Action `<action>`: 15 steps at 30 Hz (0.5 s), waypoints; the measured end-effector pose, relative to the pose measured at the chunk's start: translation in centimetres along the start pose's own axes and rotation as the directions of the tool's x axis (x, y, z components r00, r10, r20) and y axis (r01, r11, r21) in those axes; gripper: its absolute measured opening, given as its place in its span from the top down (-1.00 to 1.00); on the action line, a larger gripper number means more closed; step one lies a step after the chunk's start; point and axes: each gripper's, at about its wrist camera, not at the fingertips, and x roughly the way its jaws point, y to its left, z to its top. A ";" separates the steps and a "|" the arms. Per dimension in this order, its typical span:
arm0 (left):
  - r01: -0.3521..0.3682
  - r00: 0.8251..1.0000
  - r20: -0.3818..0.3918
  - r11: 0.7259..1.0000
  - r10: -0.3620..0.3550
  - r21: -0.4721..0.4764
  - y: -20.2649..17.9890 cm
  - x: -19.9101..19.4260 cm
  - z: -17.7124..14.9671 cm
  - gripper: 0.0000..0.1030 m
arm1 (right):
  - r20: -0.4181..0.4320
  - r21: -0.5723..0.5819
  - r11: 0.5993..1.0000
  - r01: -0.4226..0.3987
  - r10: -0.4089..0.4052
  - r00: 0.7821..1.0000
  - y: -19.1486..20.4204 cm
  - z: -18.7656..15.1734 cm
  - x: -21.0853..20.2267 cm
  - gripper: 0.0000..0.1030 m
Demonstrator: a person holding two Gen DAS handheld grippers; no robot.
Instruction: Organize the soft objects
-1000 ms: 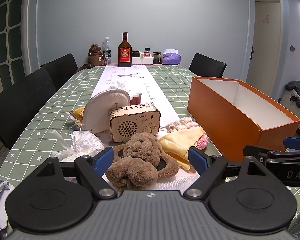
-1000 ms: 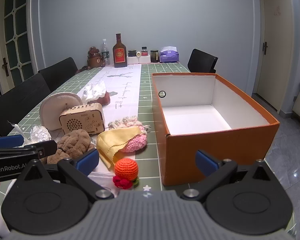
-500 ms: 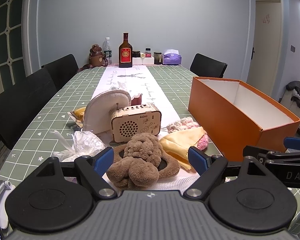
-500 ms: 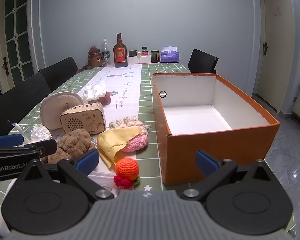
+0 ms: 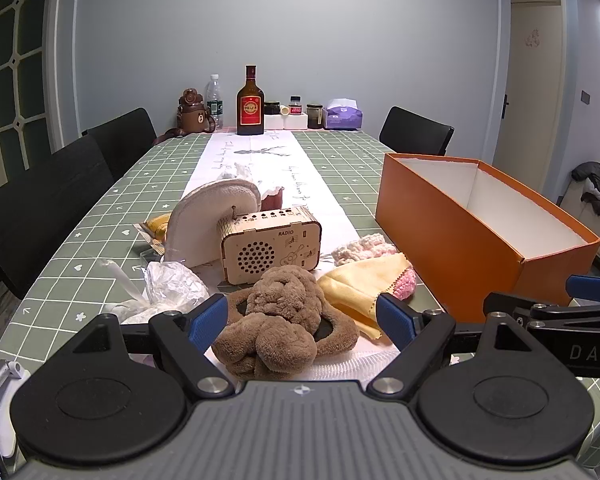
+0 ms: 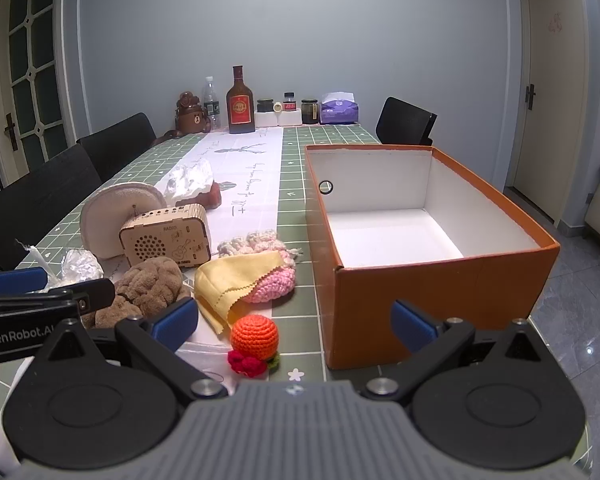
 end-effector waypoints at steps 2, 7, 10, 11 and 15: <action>-0.001 1.000 0.000 1.000 0.001 0.000 0.0 0.0 0.0 -0.91 | 0.000 -0.001 1.000 -0.001 0.001 1.000 0.0 0.0 0.0 -0.95; 0.000 1.000 -0.001 1.000 0.000 0.000 0.1 0.0 0.0 -0.91 | -0.005 -0.004 1.000 -0.001 0.001 1.000 0.1 0.0 0.0 -0.95; 0.001 1.000 -0.001 1.000 -0.001 -0.001 0.1 0.0 0.0 -0.91 | -0.003 -0.007 1.000 0.000 0.000 1.000 0.1 0.0 0.0 -0.95; 0.001 1.000 -0.001 1.000 -0.001 -0.001 0.1 0.0 0.0 -0.91 | -0.003 -0.008 1.000 0.000 0.000 1.000 0.1 0.0 0.0 -0.95; 0.004 1.000 -0.002 1.000 -0.004 0.006 -0.1 0.1 0.0 -0.91 | -0.003 -0.011 1.000 0.000 0.000 1.000 0.2 0.1 0.0 -0.95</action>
